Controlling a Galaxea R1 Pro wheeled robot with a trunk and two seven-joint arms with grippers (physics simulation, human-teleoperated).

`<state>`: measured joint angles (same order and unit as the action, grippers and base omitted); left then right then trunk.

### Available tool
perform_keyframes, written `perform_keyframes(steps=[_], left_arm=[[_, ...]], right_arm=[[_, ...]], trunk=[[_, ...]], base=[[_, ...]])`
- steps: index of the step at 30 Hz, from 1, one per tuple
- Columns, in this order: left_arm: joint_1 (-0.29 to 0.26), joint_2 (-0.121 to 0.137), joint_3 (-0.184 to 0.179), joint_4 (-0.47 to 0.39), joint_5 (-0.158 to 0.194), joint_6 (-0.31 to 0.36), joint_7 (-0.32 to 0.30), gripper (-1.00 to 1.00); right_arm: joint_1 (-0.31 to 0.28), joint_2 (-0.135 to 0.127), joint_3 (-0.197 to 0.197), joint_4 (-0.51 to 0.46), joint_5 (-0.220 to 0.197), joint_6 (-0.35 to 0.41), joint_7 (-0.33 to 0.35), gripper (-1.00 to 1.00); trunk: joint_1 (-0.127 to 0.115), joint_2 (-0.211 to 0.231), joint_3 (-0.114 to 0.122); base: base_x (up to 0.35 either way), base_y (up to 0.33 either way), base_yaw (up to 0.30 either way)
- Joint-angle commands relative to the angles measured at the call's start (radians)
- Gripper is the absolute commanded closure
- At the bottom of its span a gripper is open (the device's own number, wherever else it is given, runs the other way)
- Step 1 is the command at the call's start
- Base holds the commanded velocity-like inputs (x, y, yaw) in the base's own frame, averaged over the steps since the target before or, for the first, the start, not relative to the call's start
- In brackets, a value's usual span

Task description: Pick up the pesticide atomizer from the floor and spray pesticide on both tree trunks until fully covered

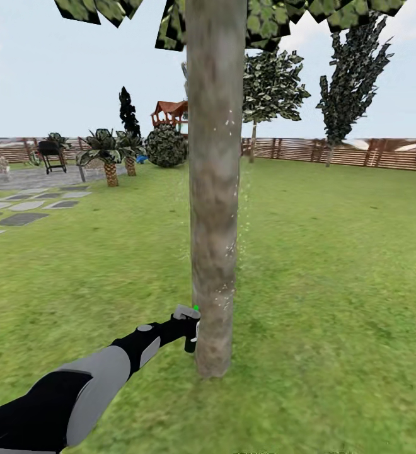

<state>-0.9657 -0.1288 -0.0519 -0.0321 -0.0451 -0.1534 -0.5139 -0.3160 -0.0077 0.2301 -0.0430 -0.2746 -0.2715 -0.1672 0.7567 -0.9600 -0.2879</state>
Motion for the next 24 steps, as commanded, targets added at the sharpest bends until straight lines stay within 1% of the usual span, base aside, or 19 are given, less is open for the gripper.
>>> perform_keyframes(steps=[1, 4, 8, 11, 13, 14, 15, 16, 17, 18, 19, 20, 21, 23, 24], left_arm=[[0.0, 0.0, 0.001, 0.0, 0.001, 0.0, 0.0, 1.0], [0.0, 0.0, 0.001, 0.0, 0.001, 0.0, 0.0, 1.0], [0.0, 0.0, 0.001, 0.0, 0.001, 0.0, 0.0, 1.0], [0.0, -0.002, 0.001, -0.001, 0.002, -0.005, 0.0, 1.0], [-0.001, -0.003, -0.002, -0.016, 0.003, 0.0, 0.0, 1.0], [-0.001, -0.006, -0.003, -0.115, 0.003, 0.088, -0.001, 1.0], [-0.001, -0.006, -0.002, -0.184, 0.005, 0.165, -0.001, 1.0], [-0.001, -0.005, 0.0, -0.309, 0.013, 0.307, -0.001, 1.0], [-0.001, -0.005, 0.001, -0.381, 0.019, 0.38, -0.001, 1.0], [-0.001, -0.005, 0.0, -0.443, 0.024, 0.438, -0.001, 1.0], [-0.001, -0.005, -0.001, -0.544, 0.032, 0.537, -0.002, 1.0], [0.0, -0.005, -0.001, -0.613, 0.034, 0.618, -0.003, 1.0], [-0.001, -0.005, -0.002, -0.671, 0.035, 0.683, -0.003, 1.0], [-0.001, -0.006, -0.002, -0.769, 0.036, 0.786, -0.003, 1.0], [-0.001, -0.005, 0.0, -0.84, 0.036, 0.883, -0.002, 1.0]], right_arm=[[0.0, 0.0, 0.0, 0.0, 0.0, 0.0, 0.0, -1.0], [0.0, 0.0, 0.0, 0.0, 0.0, 0.0, 0.0, -1.0], [0.0, 0.0, 0.0, 0.0, 0.0, 0.0, 0.0, -1.0], [0.0, 0.0, 0.0, 0.0, 0.0, 0.0, 0.0, -1.0], [0.0, -0.002, -0.001, 0.0, 0.0, 0.0, 0.0, -1.0], [0.0, -0.006, -0.001, 0.0, 0.0, 0.001, 0.0, -1.0], [0.0, -0.008, -0.001, 0.001, 0.0, 0.001, 0.0, -1.0], [0.0, -0.01, -0.001, 0.001, 0.0, 0.001, 0.0, -1.0], [0.0, -0.011, -0.001, 0.001, 0.0, 0.001, 0.0, -1.0], [0.0, -0.012, -0.001, 0.002, 0.0, 0.001, 0.0, -1.0], [0.0, -0.014, 0.0, 0.002, 0.0, 0.002, 0.0, -1.0], [0.0, -0.016, 0.0, 0.003, 0.0, 0.002, 0.0, -1.0], [0.0, -0.018, 0.0, 0.003, 0.0, 0.003, 0.0, -1.0], [0.0, -0.02, 0.0, 0.004, 0.0, 0.004, 0.0, -1.0], [0.0, -0.021, 0.0, 0.004, 0.001, 0.004, 0.0, -1.0]], trunk=[[0.0, 0.0, 0.0], [0.0, 0.0, 0.0], [0.0, 0.0, 0.0], [0.0, 0.0, 0.0], [0.0, 0.0, 0.0], [0.0, 0.0, 0.0], [0.0, 0.0, 0.0], [0.0, 0.0, 0.0], [0.0, 0.0, 0.0], [0.0, 0.0, 0.0], [0.0, 0.0, 0.0], [0.0, 0.0, 0.0], [0.0, 0.0, 0.0], [0.0, 0.0, 0.0], [0.0, 0.0, 0.0]], base=[[0.0, 0.35, -0.291], [0.0, 0.35, -0.291], [0.0, 0.35, -0.092], [0.0, 0.102, -0.008], [0.0, 0.025, -0.002], [0.0, 0.008, -0.001], [0.0, 0.005, 0.0], [0.0, 0.003, 0.0], [0.0, 0.002, 0.0], [0.0, 0.001, 0.0], [0.0, 0.0, 0.0], [0.0, 0.0, 0.0], [0.0, 0.0, 0.0], [0.0, 0.0, 0.0], [0.0, 0.0, 0.0]])
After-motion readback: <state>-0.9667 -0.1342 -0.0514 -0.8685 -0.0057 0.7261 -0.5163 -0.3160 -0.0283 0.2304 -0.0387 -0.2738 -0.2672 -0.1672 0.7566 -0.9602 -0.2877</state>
